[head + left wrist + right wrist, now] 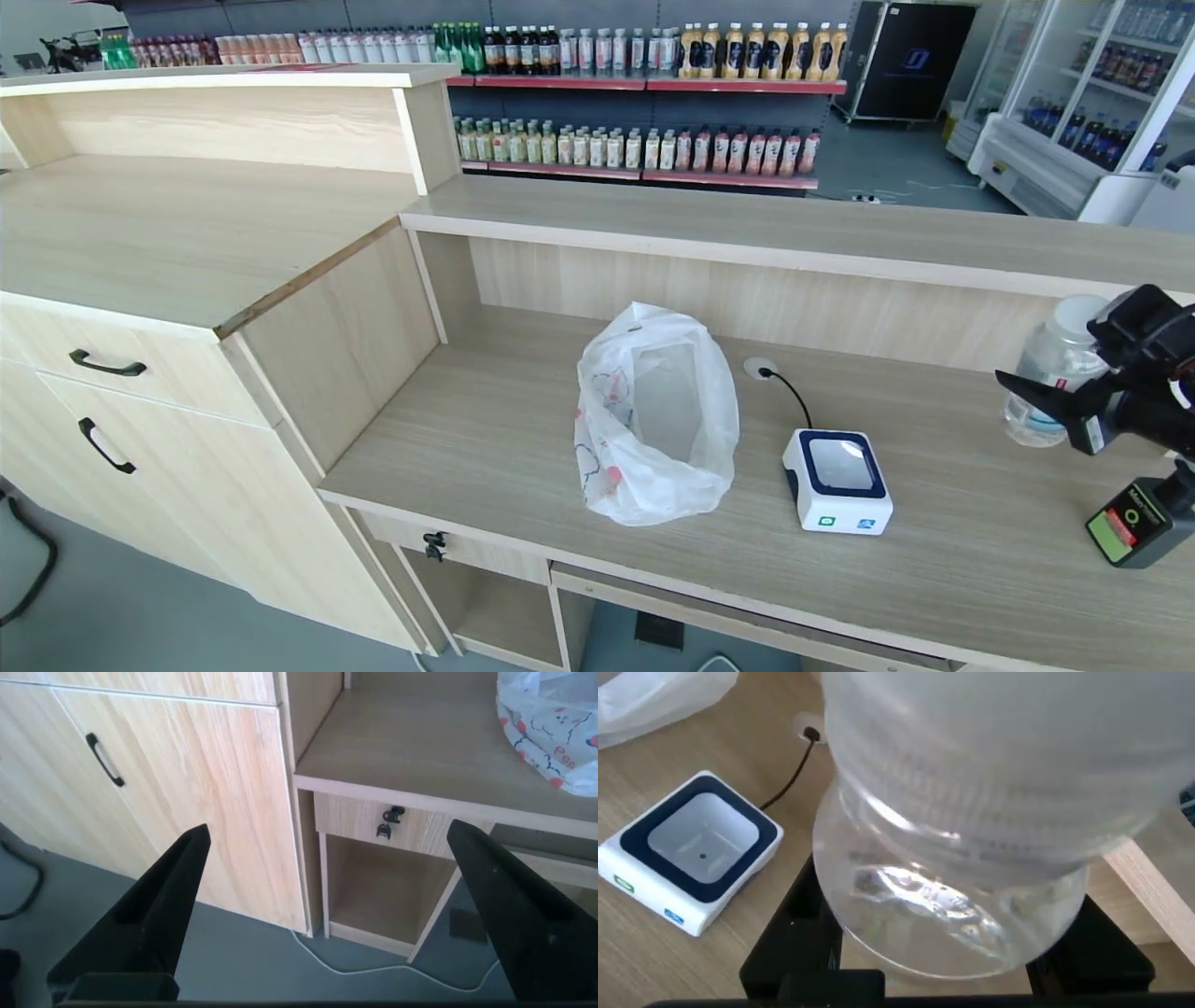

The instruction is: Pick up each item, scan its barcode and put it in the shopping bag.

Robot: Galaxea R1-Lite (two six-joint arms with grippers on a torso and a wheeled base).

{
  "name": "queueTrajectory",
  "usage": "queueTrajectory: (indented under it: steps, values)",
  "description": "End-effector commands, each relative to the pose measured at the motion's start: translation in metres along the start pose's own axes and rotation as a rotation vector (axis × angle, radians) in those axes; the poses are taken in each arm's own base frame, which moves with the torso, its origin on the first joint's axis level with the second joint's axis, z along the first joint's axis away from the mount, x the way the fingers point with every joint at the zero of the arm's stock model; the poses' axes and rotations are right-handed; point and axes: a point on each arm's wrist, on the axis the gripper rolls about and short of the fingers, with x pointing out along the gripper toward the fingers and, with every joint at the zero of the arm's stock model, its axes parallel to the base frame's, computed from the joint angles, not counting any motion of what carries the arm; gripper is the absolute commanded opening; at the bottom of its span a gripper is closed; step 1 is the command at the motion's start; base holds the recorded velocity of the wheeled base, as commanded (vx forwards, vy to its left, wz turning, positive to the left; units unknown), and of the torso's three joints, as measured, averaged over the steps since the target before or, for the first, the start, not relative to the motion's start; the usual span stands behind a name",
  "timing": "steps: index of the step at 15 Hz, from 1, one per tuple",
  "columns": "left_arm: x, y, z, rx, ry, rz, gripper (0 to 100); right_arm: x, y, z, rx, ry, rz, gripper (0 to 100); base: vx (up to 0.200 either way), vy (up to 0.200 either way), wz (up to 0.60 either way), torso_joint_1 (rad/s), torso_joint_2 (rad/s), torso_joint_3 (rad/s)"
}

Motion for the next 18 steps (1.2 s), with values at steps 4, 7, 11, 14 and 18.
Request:
queueTrajectory:
  steps: [4, 7, 11, 14, 18]
  values:
    - [0.000, 0.000, 0.000, 0.000, 0.000, 0.000, 100, 0.044, 0.031, 0.001, -0.040, -0.119, 0.080, 0, 0.000, 0.000, 0.00, 0.000, 0.00, 0.000]
    - [0.000, 0.000, 0.000, 0.000, -0.001, -0.001, 100, 0.055, 0.043, -0.001, -0.072, -0.149, 0.123, 0, 0.000, 0.000, 0.00, 0.000, 0.00, 0.000]
    - [0.000, 0.000, 0.000, 0.000, -0.001, -0.001, 100, 0.075, 0.051, -0.010, -0.208, -0.248, 0.230, 0, 0.000, 0.000, 0.00, 0.000, 0.00, 0.000]
    - [0.000, 0.000, 0.000, 0.000, -0.001, -0.001, 100, 0.084, 0.054, -0.007, -0.244, -0.295, 0.251, 0, 0.000, 0.000, 0.00, 0.000, 0.00, 0.000]
    - [0.000, 0.000, 0.000, 0.000, 0.000, 0.000, 100, 0.089, 0.058, -0.012, -0.272, -0.321, 0.284, 0, 0.000, 0.000, 0.00, 0.000, 0.00, 0.000]
